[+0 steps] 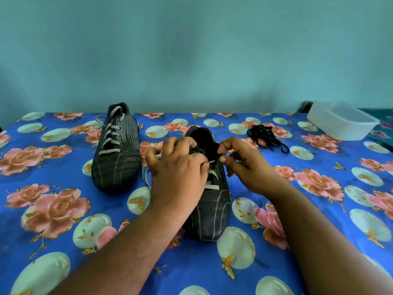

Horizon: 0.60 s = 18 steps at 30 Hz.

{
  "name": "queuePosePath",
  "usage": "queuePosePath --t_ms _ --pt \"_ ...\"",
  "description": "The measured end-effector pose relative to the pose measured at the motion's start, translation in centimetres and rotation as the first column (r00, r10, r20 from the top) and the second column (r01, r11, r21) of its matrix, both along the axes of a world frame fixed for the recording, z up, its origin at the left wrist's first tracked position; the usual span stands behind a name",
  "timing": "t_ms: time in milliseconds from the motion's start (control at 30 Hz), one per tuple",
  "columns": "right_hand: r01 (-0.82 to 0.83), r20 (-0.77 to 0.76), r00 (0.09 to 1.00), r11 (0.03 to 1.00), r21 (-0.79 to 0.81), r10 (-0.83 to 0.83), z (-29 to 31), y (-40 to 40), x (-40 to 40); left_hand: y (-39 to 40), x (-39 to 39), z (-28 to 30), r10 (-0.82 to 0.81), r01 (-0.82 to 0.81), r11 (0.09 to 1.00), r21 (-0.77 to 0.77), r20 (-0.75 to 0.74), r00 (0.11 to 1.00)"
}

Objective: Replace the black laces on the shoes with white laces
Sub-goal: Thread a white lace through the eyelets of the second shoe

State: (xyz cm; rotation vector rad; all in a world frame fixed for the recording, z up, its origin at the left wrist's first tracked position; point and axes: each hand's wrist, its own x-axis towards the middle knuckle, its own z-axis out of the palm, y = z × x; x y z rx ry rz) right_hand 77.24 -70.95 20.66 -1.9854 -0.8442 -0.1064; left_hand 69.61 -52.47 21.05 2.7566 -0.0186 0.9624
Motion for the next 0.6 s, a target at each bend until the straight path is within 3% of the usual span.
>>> queuePosePath --t_ms 400,600 --pt "0.005 0.029 1.000 1.000 -0.022 -0.005 -0.02 0.21 -0.26 0.41 0.21 0.64 -0.017 0.044 0.990 0.131 -0.199 0.980" --pt "-0.020 -0.094 0.995 0.996 0.090 0.029 -0.16 0.46 -0.16 0.29 0.22 0.55 -0.055 0.066 0.997 0.027 -0.296 0.953"
